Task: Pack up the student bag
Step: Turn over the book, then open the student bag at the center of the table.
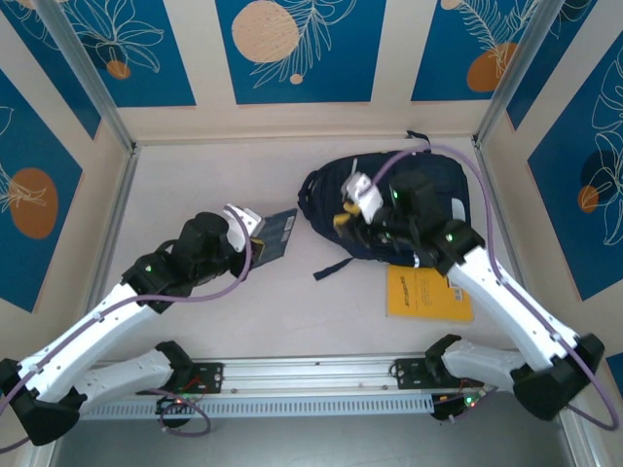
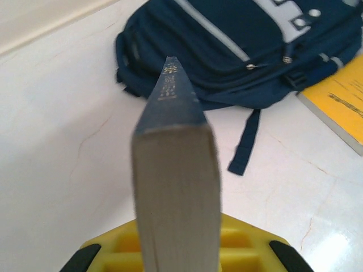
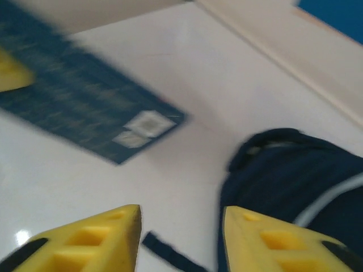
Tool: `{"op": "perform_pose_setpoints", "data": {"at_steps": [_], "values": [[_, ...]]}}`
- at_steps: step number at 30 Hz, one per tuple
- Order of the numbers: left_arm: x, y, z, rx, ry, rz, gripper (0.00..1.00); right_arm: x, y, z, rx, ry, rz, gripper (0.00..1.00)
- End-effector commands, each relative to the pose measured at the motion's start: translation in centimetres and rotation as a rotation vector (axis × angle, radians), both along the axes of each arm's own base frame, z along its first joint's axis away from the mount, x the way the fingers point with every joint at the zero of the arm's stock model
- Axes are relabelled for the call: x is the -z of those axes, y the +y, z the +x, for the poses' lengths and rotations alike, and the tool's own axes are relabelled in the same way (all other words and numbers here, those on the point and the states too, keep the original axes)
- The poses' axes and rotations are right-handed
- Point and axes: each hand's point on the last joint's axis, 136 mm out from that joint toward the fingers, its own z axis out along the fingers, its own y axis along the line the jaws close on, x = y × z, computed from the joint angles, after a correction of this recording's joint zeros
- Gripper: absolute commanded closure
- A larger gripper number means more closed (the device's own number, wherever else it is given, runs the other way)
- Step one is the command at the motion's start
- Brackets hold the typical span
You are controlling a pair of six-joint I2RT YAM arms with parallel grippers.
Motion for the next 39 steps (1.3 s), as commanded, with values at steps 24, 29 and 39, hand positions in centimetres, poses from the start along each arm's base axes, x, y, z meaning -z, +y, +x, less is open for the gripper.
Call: {"op": "perform_pose_setpoints", "data": {"at_steps": [24,29,39], "values": [[-1.3,3.3,0.8,-0.166,0.021,-0.115,1.00,14.5,-4.9,15.4,0.913,0.590,-0.075,0.25],[-1.4,3.2,0.7,-0.163,0.022,-0.127,1.00,16.2,-4.2,17.2,0.989,0.556,-0.208,0.25],[-1.7,3.3,0.4,-0.161,0.014,-0.148,1.00,19.9,-4.5,19.0,1.080,0.555,-0.359,0.27]]}}
